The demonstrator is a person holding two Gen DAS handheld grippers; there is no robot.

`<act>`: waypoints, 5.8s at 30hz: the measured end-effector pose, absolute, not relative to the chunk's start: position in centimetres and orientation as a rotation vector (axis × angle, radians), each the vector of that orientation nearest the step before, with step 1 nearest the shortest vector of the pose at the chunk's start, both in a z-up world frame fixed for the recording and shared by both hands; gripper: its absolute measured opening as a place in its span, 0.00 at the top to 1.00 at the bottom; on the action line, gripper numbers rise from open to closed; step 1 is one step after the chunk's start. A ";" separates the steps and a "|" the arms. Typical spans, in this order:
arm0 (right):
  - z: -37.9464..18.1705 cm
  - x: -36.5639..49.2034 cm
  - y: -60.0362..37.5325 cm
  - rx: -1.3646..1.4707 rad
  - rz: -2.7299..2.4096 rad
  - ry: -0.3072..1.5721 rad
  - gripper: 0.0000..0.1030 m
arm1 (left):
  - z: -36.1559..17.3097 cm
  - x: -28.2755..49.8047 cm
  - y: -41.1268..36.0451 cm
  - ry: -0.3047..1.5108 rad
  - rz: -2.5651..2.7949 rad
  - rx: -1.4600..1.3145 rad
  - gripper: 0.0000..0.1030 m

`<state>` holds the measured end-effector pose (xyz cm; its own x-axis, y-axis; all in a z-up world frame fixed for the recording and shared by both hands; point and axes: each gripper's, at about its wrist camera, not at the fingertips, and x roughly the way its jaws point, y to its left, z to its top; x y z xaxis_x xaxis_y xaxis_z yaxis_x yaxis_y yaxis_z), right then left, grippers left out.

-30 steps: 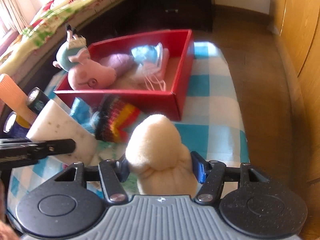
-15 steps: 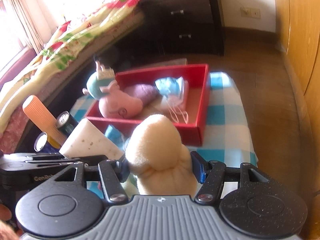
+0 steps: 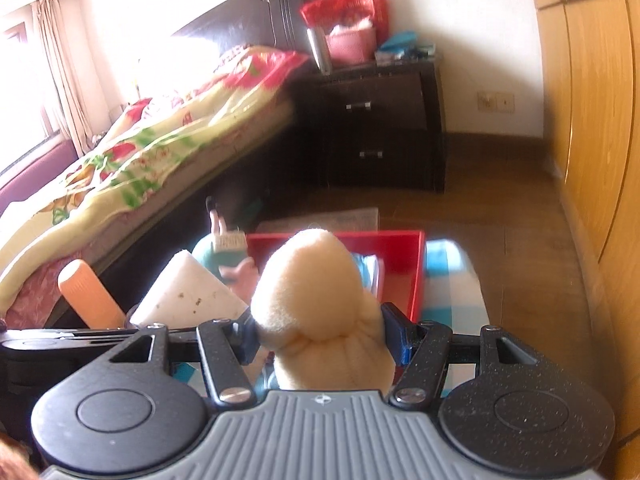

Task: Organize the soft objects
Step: 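Carry the soap bar with the left tool while the right tool carries the cream plush to the red box, then open the left tool over the red box while the right tool releases the cream plush inside, then move both tools back down toward the remaining objects on the table, then grasp the pink knitted ball with the left tool while the right tool grasps the striped knitted sock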

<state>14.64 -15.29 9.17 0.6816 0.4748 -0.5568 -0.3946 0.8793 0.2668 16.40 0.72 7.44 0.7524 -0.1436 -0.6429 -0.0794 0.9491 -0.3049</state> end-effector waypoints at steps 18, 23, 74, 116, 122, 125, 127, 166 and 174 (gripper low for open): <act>7.9 19.7 -13.6 0.173 0.409 0.631 0.63 | 7.1 21.4 1.5 0.675 0.045 -0.333 0.82; 6.8 21.3 -13.2 0.147 0.374 0.641 0.63 | 6.1 22.9 1.8 0.694 0.058 -0.338 0.82; 2.3 27.7 -8.8 -0.075 0.249 0.721 0.44 | 2.4 28.3 3.6 0.814 0.180 -0.238 0.56; 2.6 11.1 -12.2 -0.341 0.413 0.891 0.35 | 1.8 13.1 2.2 1.022 0.058 -0.230 0.30; 2.0 11.2 -12.7 -0.337 0.431 0.924 0.35 | 1.1 13.1 2.4 1.046 0.048 -0.244 0.29; 2.0 11.5 -13.1 -0.333 0.424 0.930 0.35 | 0.8 13.3 2.7 1.062 0.048 -0.265 0.29; 1.9 11.6 -13.1 -0.331 0.430 0.945 0.35 | 0.6 13.4 2.7 1.074 0.050 -0.266 0.29; 0.7 16.6 -10.0 -0.271 0.370 0.894 0.31 | -1.1 13.2 6.1 1.093 0.058 -0.405 0.74; -0.3 17.2 -7.4 -0.345 0.390 0.861 0.28 | -2.0 14.1 5.5 1.094 0.082 -0.352 0.27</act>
<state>17.23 -7.44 -0.31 0.5898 0.1906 -0.7847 -0.4638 0.8755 -0.1359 14.14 5.47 -1.98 0.4615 -0.1071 -0.8806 -0.2371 0.9417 -0.2388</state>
